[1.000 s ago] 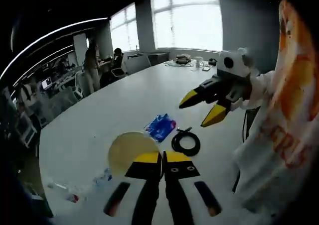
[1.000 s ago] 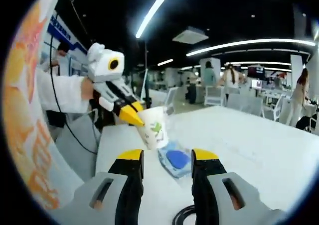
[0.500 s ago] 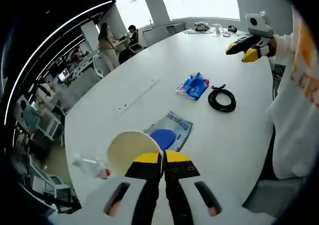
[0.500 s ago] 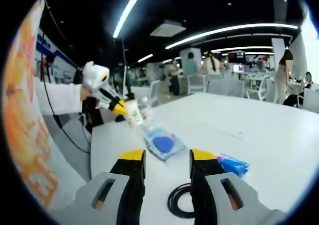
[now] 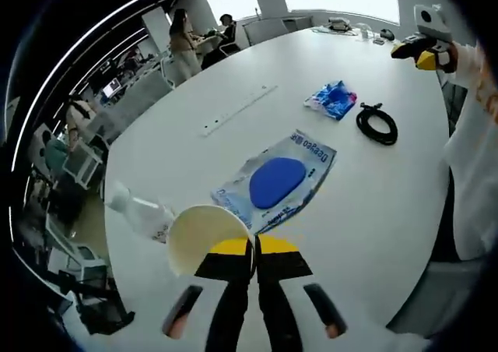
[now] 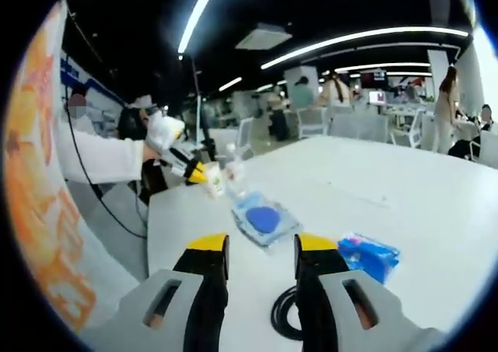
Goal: Arrange the tabletop items into an orderly group along one side of the table until the central work area is clear of visible clutter.
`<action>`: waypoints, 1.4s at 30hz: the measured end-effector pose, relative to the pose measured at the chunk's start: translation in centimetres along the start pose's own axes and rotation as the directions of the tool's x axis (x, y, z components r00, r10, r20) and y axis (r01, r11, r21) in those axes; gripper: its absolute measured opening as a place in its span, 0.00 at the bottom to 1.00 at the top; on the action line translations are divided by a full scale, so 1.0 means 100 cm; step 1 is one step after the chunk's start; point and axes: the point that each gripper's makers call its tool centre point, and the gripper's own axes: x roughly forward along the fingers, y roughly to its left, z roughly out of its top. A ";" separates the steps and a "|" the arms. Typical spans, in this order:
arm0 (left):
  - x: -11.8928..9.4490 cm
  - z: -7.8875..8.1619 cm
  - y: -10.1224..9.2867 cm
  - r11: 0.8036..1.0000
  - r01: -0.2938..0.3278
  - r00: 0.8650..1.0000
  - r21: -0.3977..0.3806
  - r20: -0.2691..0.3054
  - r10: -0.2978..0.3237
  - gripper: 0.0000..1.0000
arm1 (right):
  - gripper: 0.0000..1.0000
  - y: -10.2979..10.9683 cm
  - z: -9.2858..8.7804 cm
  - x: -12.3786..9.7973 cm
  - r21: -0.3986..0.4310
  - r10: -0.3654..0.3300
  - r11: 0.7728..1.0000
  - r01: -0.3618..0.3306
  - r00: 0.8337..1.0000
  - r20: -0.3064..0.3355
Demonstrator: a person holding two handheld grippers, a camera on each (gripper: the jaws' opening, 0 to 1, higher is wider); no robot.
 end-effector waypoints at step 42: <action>0.040 -0.045 -0.013 0.999 0.026 0.998 -0.040 -0.064 -0.029 0.00 | 0.28 0.022 -0.019 0.024 0.043 0.065 0.997 -0.061 0.994 -0.089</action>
